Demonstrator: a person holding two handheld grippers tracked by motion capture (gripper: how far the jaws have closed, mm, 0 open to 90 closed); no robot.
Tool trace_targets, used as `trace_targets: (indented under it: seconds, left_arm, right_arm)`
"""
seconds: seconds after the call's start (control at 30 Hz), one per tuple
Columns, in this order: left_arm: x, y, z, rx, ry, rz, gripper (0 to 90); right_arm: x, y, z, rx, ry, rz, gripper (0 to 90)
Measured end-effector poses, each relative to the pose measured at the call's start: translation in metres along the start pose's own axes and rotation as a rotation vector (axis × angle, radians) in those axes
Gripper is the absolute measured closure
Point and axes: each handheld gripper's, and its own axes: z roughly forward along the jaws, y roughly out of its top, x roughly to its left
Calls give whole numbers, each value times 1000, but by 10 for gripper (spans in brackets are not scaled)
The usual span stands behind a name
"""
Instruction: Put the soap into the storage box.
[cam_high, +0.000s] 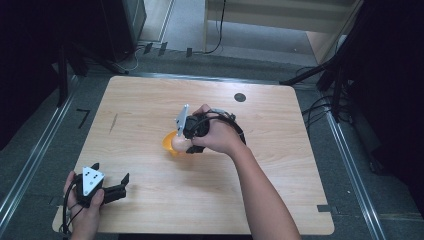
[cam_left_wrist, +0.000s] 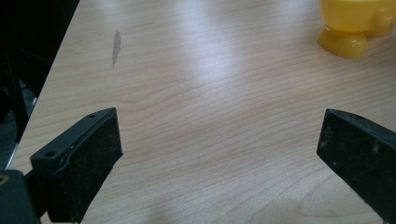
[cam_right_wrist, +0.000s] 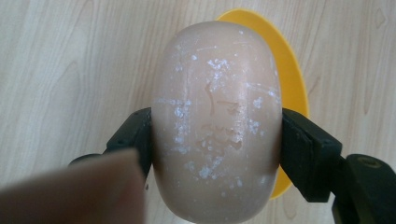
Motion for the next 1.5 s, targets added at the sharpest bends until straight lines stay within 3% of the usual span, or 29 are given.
trace_targets:
  seconds: [0.23,0.67,1.5]
  left_arm:
    - [0,0,0,0,-1,-1,3]
    - [0,0,0,0,-7,-1,3]
    - [0,0,0,4,-14,-2,3]
  right_arm:
    - [-10,8,3,15,8,-11,336]
    - [-25,12,13,36,27,11,335]
    - [-33,13,30,91,56,29,333]
